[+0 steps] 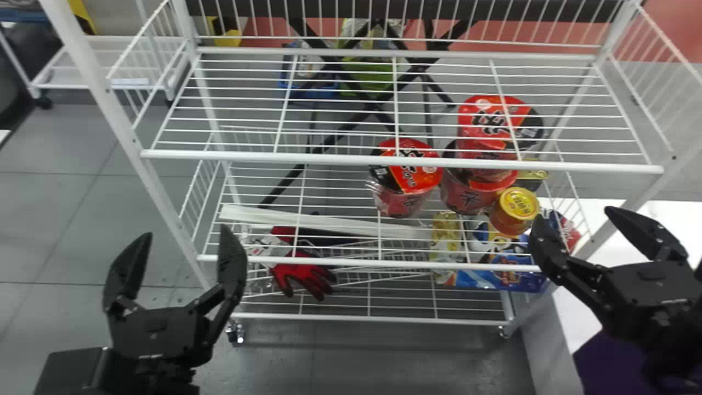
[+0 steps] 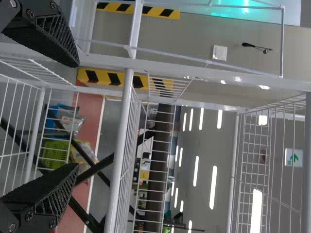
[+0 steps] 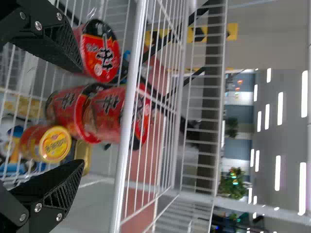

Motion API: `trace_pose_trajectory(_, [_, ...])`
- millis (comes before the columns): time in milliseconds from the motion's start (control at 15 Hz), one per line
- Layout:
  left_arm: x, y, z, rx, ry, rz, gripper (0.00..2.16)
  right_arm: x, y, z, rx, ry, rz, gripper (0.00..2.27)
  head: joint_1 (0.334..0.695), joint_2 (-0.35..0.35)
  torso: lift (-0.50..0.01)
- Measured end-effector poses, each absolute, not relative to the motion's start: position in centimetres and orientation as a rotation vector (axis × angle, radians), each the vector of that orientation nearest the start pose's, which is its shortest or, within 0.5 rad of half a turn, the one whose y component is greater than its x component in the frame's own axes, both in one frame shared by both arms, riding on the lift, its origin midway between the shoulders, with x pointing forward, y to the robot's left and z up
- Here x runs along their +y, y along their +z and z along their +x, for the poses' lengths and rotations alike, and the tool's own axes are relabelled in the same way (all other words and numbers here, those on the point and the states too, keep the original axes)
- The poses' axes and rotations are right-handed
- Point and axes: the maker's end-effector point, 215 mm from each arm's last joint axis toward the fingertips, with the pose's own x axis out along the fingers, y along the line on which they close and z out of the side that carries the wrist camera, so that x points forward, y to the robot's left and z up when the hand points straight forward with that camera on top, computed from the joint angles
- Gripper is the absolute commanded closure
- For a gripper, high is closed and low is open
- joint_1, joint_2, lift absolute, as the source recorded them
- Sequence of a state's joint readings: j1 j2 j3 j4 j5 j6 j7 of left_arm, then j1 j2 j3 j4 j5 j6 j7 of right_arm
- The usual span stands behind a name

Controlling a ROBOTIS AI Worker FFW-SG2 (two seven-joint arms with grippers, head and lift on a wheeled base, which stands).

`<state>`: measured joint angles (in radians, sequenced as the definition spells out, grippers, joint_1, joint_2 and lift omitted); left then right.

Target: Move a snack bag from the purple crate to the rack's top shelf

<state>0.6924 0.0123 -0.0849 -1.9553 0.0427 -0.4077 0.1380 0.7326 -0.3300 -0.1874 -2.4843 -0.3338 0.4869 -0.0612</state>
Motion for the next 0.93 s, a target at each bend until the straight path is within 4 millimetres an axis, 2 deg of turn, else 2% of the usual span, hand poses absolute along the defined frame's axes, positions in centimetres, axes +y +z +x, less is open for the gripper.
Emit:
trace_pose_trajectory(200, [22.0, -34.7, 36.9, -0.088, 0.082, -0.091, 0.08, -33.0, -31.7, 37.0, 0.418, 0.048, -0.043, 0.17, 0.695, -0.159, -0.462])
trace_pose_trajectory(400, [21.8, -34.9, 37.0, -0.081, 0.085, -0.086, 0.08, -37.1, -31.8, 34.9, 0.530, 0.025, 0.103, 0.17, 0.695, -0.239, -0.462])
trace_pose_trajectory(667, [21.4, -35.1, 37.0, -0.079, 0.078, -0.084, 0.08, -40.7, -33.5, 31.0, 0.720, -0.052, 0.276, 0.17, 0.695, -0.318, -0.462])
trace_pose_trajectory(800, [21.1, -35.2, 37.0, -0.076, 0.073, -0.083, 0.08, -43.1, -32.9, 30.9, 0.722, -0.093, 0.292, 0.17, 0.695, -0.350, -0.462])
trace_pose_trajectory(933, [20.9, -35.3, 37.0, -0.074, 0.069, -0.080, 0.08, -45.7, -32.5, 30.9, 0.721, -0.117, 0.294, 0.17, 0.695, -0.350, -0.462])
